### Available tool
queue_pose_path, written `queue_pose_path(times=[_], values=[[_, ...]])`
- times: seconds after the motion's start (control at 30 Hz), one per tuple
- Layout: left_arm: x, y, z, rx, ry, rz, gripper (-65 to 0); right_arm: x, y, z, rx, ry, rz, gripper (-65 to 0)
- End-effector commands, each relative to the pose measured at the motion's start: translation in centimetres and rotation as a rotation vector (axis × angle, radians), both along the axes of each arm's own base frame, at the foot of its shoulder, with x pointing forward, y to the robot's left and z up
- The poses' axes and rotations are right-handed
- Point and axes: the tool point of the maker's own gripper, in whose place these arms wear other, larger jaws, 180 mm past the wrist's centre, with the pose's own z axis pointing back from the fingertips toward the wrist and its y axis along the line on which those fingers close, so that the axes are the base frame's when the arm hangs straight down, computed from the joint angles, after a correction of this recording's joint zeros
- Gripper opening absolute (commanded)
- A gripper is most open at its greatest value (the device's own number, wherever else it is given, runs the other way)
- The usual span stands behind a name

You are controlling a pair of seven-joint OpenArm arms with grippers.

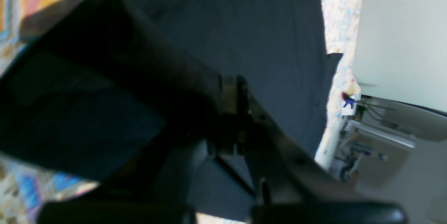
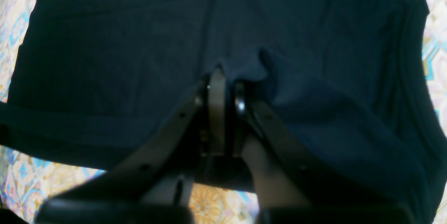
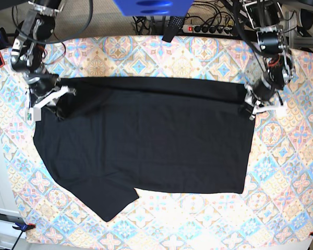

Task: Fold the T-shirt properly
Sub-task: 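Drag the shirt further toward the robot with both grippers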

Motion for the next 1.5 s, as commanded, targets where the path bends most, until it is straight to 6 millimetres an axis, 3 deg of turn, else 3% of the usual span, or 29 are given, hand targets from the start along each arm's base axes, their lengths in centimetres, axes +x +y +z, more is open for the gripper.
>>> queue_pose_path(times=[0.0, 0.2, 0.37, 0.43, 0.57, 0.6, 0.77, 0.93, 1.1, 1.2, 1.33, 1.47], values=[[1.2, 0.6, 1.1, 0.003, -0.041, 0.007, -65.0, 1.1, -0.5, 0.9, -0.001, -0.042, -0.006, -65.0], [2.2, 0.7, -0.2, -0.034, -0.015, 0.031, -65.0, 3.3, -0.9, -1.4, 0.073, -0.005, -0.044, -64.4], [2.3, 0.7, -0.1, -0.034, -0.016, 0.031, -63.9, 4.4, -0.9, -1.2, 0.087, -0.016, -0.049, -55.7], [2.2, 0.7, -0.2, -0.035, -0.015, 0.029, -58.2, 4.3, -1.1, -0.9, 0.082, -0.022, -0.053, -51.8], [1.9, 0.4, -0.2, -0.05, -0.002, 0.012, -38.9, 4.1, -2.1, -0.2, 0.042, -0.03, -0.045, -44.6], [1.8, 0.3, -0.2, -0.057, 0.0, 0.008, -37.2, 3.8, -2.2, -0.1, 0.03, -0.028, -0.042, -43.9], [-0.5, 0.2, 0.2, -0.045, -0.001, -0.005, -39.1, 1.4, -3.6, 1.2, -0.032, -0.043, -0.061, -43.6], [-4.2, -0.3, 0.9, -0.012, 0.011, -0.032, -39.2, -1.5, -5.1, 2.0, -0.092, -0.029, -0.085, -43.5], [-6.5, -0.1, -0.7, -0.02, 0.071, -0.014, -39.2, -3.4, -4.9, 1.2, -0.103, 0.013, -0.075, -43.5], [-7.6, 1.5, -2.3, -0.039, 0.115, 0.047, -39.2, -3.6, -4.6, 1.0, -0.1, 0.02, -0.069, -43.5], [-7.3, 2.0, -3.8, -0.072, 0.146, 0.086, -39.2, -3.6, -4.6, 0.8, -0.096, 0.024, -0.069, -43.5], [-5.7, 1.8, -4.5, -0.102, 0.146, 0.099, -39.2, -3.7, -4.6, 0.8, -0.095, 0.025, -0.07, -43.5]])
